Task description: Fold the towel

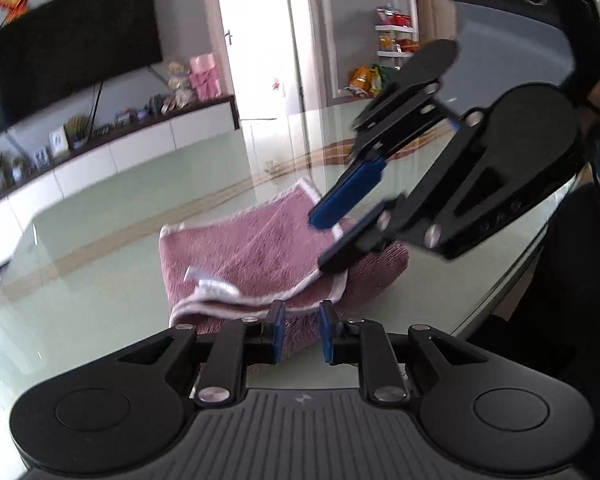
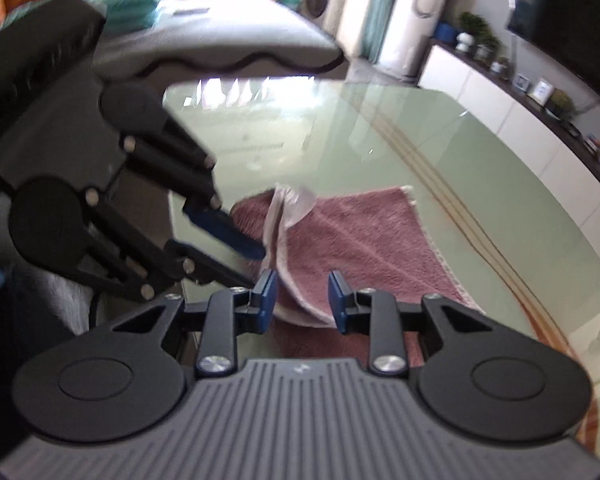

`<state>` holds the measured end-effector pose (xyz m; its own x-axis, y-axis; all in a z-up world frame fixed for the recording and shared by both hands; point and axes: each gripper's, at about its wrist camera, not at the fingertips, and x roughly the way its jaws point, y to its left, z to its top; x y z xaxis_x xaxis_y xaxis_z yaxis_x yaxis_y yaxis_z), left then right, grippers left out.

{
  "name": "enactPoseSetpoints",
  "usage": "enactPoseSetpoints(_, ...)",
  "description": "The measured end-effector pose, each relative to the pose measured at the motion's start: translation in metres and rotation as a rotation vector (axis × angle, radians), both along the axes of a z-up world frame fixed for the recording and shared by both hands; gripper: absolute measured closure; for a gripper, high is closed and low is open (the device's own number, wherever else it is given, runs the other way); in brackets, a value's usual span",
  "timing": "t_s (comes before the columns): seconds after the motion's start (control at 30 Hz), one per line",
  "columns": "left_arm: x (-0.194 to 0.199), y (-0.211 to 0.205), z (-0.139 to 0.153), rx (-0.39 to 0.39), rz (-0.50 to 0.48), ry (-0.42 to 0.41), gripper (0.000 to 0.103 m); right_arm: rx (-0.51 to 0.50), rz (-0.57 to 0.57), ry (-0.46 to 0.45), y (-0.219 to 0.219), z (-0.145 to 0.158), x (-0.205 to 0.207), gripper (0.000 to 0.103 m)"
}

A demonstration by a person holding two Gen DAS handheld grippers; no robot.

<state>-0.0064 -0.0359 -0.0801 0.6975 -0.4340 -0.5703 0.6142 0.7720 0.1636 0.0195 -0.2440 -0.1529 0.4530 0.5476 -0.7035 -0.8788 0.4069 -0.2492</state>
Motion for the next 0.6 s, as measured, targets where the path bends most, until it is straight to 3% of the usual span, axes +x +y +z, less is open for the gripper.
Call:
enactPoseSetpoints(0.1, -0.002, -0.007, -0.001, 0.028, -0.024, -0.023, 0.080, -0.063, 0.029, -0.003, 0.004, -0.007, 0.002, 0.075)
enactPoseSetpoints(0.37, 0.008, -0.017, -0.006, 0.085, -0.028, -0.018, 0.079, -0.097, 0.072, 0.004, 0.013, -0.010, 0.010, 0.075)
enactPoseSetpoints(0.6, 0.004, -0.022, -0.009, 0.137, -0.053, -0.027, 0.073, -0.095, 0.066, 0.047, 0.009, -0.010, 0.019, 0.086)
